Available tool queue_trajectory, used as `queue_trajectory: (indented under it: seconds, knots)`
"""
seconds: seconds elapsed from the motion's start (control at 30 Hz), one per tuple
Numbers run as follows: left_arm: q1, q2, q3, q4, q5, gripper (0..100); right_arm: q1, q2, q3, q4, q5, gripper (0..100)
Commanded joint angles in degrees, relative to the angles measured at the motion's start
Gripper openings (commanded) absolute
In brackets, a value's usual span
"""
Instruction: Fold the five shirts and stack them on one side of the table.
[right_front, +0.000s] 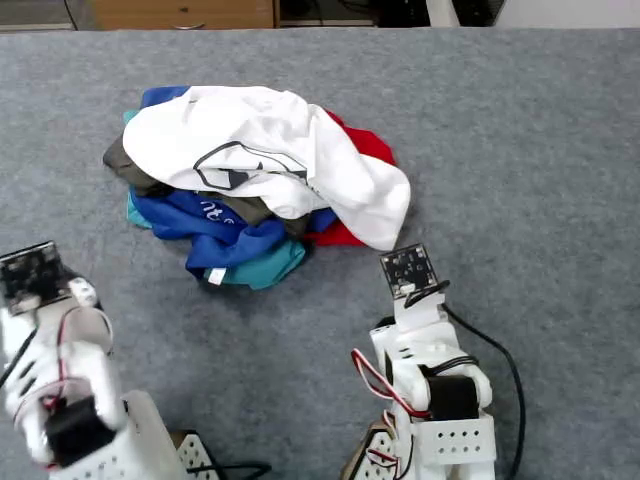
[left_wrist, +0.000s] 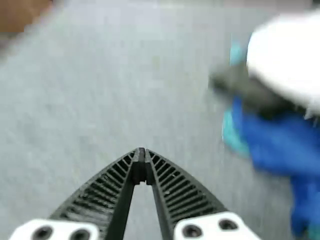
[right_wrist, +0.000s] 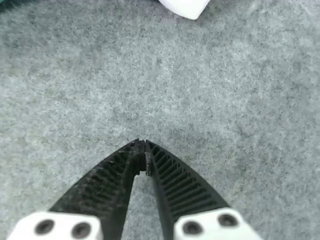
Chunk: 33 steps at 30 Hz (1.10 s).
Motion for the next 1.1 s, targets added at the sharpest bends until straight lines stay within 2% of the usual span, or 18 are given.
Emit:
queue_trajectory:
  seconds: [0.0, 0.17, 0.27, 0.37, 0.53, 0.57, 0.63, 0.67, 0.87, 0.97, 1.07]
  knots:
    - [-0.8, 6.3, -20.5, 5.0, 1.1, 5, -0.8, -2.7, -0.1, 0.2, -0.4, 0.3]
    - [-5.4, 29.3, -48.5, 25.8, 9.9, 6, -8.5, -3.1, -0.1, 0.2, -0.4, 0.4]
    - [-5.3, 43.3, -61.5, 35.1, 10.5, 6, -12.7, -3.1, -0.1, 0.2, -0.4, 0.4]
    - [-5.3, 53.0, -67.5, 42.0, 10.4, 6, -17.2, -3.1, -0.1, 0.1, -0.4, 0.4]
    - [-5.5, 55.4, -58.2, 41.9, 7.7, 6, -26.1, -2.9, -0.1, 0.8, -0.4, 0.4]
    - [-5.5, 55.3, -55.0, 41.8, 5.8, 6, -27.5, -3.2, -0.1, -0.7, -0.4, 0.4]
    - [-5.4, 55.4, -49.2, 41.7, 3.6, 6, -31.6, -3.3, -0.1, -12.0, -0.5, 0.3]
    - [-5.7, 55.5, -46.6, 41.4, 2.8, 6, -33.5, -3.1, -0.1, -13.1, -0.5, 0.3]
    - [-6.0, 53.9, -34.8, 34.3, -2.5, 6, -47.5, -2.0, -0.1, -6.9, -0.5, 0.3]
    - [-6.0, 51.7, -31.4, 31.1, -4.7, 6, -51.3, -2.4, -0.1, -1.1, -0.4, 0.2]
    - [-6.0, 49.4, -29.3, 30.0, -6.2, 6, -52.6, -2.8, -0.4, -0.8, 0.0, 0.3]
